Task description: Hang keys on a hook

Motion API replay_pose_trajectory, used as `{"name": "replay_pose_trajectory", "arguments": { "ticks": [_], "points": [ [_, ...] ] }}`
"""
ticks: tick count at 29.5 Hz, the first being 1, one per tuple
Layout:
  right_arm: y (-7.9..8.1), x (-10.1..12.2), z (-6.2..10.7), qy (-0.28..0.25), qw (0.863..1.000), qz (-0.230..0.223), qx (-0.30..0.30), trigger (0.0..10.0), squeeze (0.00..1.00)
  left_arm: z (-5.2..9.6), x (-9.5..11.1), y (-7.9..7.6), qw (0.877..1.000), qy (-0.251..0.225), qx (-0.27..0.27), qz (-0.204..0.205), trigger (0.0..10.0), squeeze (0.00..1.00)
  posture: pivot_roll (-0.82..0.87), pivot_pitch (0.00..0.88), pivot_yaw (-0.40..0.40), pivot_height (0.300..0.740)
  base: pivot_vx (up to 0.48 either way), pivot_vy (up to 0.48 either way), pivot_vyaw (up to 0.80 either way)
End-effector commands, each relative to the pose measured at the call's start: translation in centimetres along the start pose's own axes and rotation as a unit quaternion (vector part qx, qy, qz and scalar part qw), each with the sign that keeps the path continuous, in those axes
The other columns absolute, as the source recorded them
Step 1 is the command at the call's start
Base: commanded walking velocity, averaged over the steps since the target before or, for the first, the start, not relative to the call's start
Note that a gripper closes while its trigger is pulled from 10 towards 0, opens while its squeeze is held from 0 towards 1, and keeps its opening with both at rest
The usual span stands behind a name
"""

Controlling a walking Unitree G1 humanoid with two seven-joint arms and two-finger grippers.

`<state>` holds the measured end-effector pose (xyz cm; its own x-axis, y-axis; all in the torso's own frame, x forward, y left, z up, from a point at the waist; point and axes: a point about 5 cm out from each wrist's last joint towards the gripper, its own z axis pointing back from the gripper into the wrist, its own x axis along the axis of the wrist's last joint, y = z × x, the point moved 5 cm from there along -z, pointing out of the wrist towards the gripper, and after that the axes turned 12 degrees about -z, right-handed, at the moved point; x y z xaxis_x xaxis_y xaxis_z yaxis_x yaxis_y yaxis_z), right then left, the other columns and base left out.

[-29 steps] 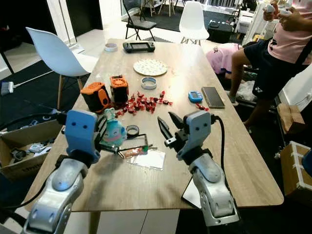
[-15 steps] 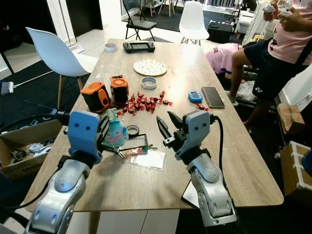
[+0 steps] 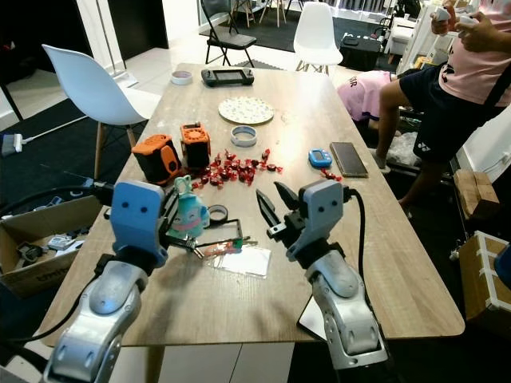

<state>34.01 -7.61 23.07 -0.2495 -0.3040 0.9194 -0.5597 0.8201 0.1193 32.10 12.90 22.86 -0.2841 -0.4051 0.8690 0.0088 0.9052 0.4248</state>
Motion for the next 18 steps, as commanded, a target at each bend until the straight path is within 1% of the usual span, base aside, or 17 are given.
{"name": "replay_pose_trajectory", "arguments": {
  "ticks": [1,2,8,18],
  "points": [
    [-0.13,-0.26,0.05,0.002,1.0,0.001,-0.002,10.0,0.0,0.1,0.1,-0.29,1.0,-0.004,-0.001,0.0,10.0,0.0,0.13,0.124,-0.062,0.74,0.0,0.0,0.0],
    [-0.13,-0.26,0.05,0.003,1.0,0.001,-0.002,10.0,0.0,0.1,0.1,-0.29,1.0,-0.004,0.0,0.0,10.0,0.0,0.13,0.124,-0.062,0.74,0.0,0.0,0.0],
    [-0.12,-0.31,0.0,0.003,1.0,0.002,-0.002,10.0,0.0,0.15,0.13,-0.42,1.0,-0.005,-0.004,-0.003,10.0,0.0,0.14,0.125,-0.062,0.74,-0.304,0.0,0.0],
    [-0.14,-0.44,-0.04,0.005,1.0,0.002,-0.002,10.0,0.0,0.18,0.12,-0.42,1.0,-0.005,-0.003,-0.007,10.0,0.0,0.14,0.125,-0.062,0.74,-0.379,0.0,0.0]
  ]
}}
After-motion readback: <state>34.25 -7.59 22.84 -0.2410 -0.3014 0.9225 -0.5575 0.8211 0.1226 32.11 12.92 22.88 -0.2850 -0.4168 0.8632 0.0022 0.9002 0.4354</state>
